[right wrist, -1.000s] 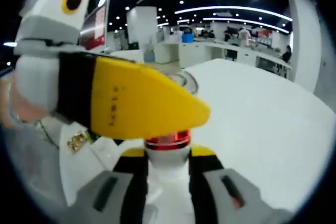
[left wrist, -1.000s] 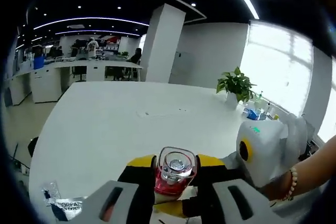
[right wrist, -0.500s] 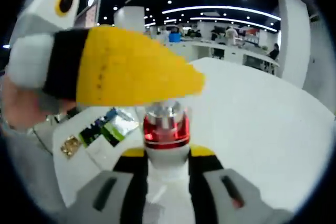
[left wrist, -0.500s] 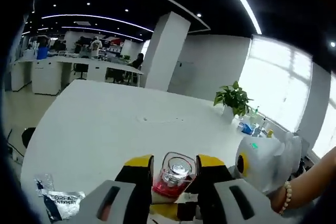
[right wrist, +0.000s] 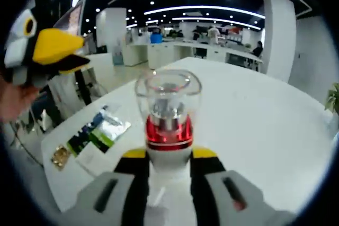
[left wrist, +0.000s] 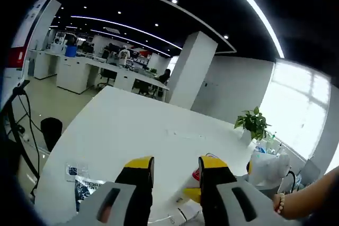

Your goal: Arrange the skincare products in the storage area until every visible bottle or jar stands upright without overlapping.

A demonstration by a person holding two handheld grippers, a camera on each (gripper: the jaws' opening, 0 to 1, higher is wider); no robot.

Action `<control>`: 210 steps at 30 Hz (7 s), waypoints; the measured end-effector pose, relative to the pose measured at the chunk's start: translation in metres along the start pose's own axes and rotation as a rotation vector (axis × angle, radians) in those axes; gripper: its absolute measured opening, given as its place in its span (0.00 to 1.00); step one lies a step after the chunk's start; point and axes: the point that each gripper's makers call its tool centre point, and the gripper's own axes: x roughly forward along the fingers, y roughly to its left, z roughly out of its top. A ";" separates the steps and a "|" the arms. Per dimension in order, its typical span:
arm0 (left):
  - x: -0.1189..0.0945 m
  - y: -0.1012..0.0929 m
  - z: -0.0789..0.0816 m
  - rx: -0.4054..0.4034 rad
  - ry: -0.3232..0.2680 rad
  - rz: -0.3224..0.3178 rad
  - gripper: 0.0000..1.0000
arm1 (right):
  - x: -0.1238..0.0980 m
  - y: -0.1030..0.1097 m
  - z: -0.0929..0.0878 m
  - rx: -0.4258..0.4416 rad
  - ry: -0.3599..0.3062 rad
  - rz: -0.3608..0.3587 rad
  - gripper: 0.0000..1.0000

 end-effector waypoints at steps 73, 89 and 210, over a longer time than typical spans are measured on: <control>0.016 -0.019 -0.063 0.099 0.213 -0.054 0.28 | -0.041 -0.083 -0.035 0.201 0.125 -0.376 0.26; 0.001 -0.006 -0.061 0.163 0.294 -0.032 0.28 | -0.091 -0.057 -0.012 0.279 -0.029 -0.237 0.29; -0.051 0.086 -0.154 0.141 0.833 -0.005 0.29 | -0.012 0.092 -0.079 -1.487 0.040 0.225 0.26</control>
